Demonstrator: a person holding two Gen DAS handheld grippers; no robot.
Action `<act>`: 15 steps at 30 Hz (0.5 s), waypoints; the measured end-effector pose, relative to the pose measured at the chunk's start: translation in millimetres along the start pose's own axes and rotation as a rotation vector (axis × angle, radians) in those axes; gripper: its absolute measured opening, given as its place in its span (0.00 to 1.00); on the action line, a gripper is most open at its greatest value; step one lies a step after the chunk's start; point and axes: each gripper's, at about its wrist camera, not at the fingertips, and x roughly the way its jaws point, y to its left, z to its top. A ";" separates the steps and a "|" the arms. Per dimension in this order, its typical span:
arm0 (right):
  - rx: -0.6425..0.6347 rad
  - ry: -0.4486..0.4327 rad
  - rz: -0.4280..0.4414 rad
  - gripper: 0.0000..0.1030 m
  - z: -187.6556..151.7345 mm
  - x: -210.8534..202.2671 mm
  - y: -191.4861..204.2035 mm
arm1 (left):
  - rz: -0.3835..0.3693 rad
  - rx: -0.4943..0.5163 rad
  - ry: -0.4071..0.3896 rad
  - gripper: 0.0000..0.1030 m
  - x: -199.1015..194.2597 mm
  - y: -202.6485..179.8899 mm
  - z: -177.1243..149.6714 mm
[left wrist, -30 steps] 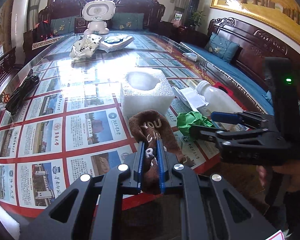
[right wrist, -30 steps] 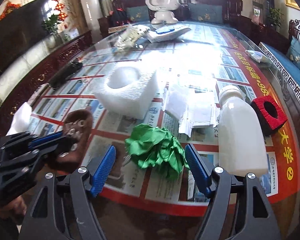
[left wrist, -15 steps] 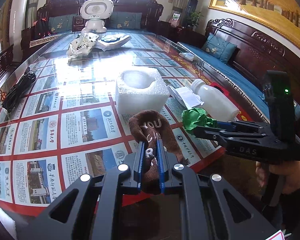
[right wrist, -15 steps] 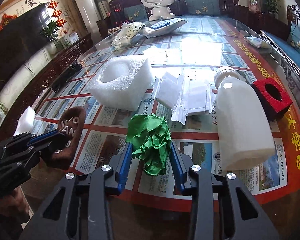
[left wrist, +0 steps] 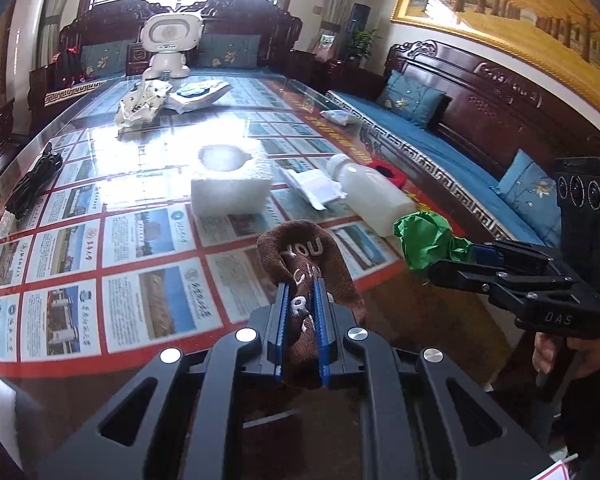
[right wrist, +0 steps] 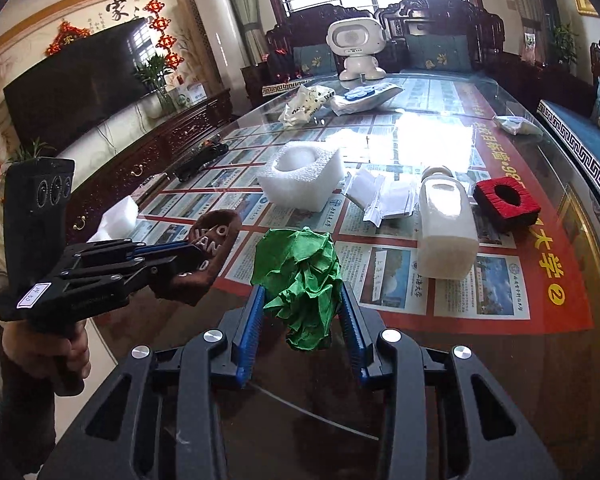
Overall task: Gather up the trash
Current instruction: 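Close right tool on the green crumpled plastic and lift it, then carry both items down over the yellow bin and open both tools to drop them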
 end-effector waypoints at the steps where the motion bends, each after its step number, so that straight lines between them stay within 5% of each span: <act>1: 0.001 -0.006 0.013 0.36 -3.8 -8.8 1.4 | -0.007 0.007 -0.005 0.13 -4.8 -5.8 -3.3; 15: -0.011 -0.069 0.042 0.36 -78.6 -104.5 21.1 | -0.114 0.131 -0.037 0.13 -71.0 -87.8 -59.2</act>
